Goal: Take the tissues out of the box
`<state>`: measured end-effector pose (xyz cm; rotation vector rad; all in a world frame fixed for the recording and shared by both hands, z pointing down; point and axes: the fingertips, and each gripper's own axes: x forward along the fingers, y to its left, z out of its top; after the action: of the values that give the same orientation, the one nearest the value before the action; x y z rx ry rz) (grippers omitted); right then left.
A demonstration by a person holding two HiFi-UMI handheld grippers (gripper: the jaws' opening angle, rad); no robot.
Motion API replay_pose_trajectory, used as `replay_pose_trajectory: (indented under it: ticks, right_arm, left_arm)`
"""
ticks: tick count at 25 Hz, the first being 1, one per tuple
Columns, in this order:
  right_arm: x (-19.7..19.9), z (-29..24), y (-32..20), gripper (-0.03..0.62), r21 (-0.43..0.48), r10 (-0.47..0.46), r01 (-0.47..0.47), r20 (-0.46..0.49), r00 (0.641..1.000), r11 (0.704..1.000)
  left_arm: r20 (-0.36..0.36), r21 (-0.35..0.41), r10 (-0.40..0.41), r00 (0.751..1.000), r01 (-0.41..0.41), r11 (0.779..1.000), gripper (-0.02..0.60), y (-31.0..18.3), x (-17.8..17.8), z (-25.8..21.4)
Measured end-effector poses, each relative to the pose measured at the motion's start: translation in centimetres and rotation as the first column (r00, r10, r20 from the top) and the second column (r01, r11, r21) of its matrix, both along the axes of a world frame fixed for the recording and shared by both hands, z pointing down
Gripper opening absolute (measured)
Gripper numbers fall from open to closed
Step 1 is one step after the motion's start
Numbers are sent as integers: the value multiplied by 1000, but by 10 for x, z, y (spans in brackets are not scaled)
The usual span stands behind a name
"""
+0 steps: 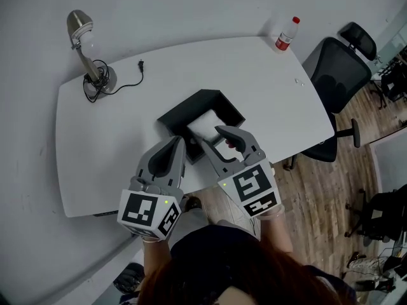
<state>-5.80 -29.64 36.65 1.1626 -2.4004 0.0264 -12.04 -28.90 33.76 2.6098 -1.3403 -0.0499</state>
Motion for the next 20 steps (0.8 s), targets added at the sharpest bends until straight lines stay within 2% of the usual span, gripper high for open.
replay_pose_trajectory:
  ticks: [14,20]
  right_arm:
    - [-8,47,-29,224,-146,-17,-3,-134,991,989]
    - [-8,65,-41,247,-209,-39,-9,-226,973,978]
  left_arm:
    - [-26,-54,2,1000,-4,999,21,-28,-12,22]
    - [-33,-67,-3,999,1,998,21,-40,-15,27]
